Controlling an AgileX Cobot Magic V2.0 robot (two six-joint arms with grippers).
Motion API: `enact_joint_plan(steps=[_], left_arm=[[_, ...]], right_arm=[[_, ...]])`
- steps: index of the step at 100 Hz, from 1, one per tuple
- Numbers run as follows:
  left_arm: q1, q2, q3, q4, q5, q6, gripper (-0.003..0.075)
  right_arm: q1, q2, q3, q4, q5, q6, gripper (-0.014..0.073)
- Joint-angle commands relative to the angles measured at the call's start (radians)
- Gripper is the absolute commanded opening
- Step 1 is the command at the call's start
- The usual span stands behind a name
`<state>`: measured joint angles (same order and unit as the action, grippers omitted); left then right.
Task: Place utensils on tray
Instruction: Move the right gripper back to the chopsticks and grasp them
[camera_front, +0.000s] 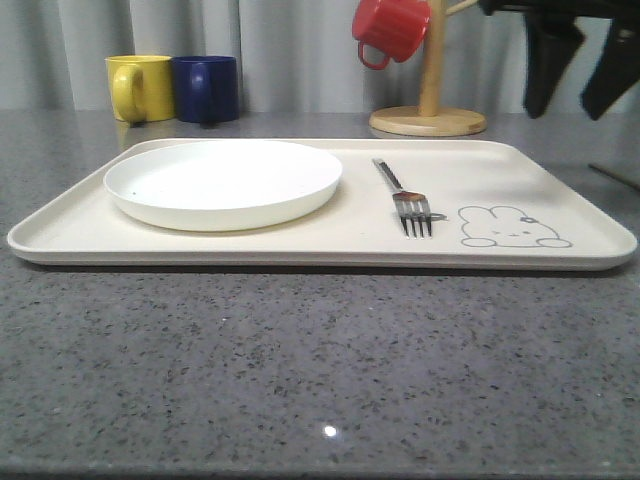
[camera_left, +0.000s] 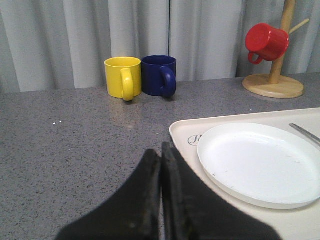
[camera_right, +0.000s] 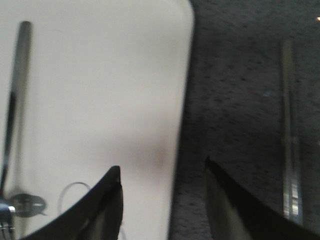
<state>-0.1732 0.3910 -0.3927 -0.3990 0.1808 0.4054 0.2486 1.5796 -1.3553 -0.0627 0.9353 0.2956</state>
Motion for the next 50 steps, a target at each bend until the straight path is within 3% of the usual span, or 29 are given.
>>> enact_joint_plan(steps=[1,28,50], left_arm=[[-0.007,0.006,-0.028,-0.006,-0.078,-0.001,-0.0018],[-0.007,0.006,-0.028,-0.006,-0.078,-0.001,-0.0018],[-0.007,0.006,-0.028,-0.006,-0.078,-0.001,-0.0018]], right_arm=[[-0.065,-0.052,-0.028,-0.014,0.014,-0.079,0.0385],[-0.229,-0.042,0.002,0.063,0.022,-0.218,0.0384],[-0.270,0.001,0.034,0.083,0.019,-0.280,0.0384]])
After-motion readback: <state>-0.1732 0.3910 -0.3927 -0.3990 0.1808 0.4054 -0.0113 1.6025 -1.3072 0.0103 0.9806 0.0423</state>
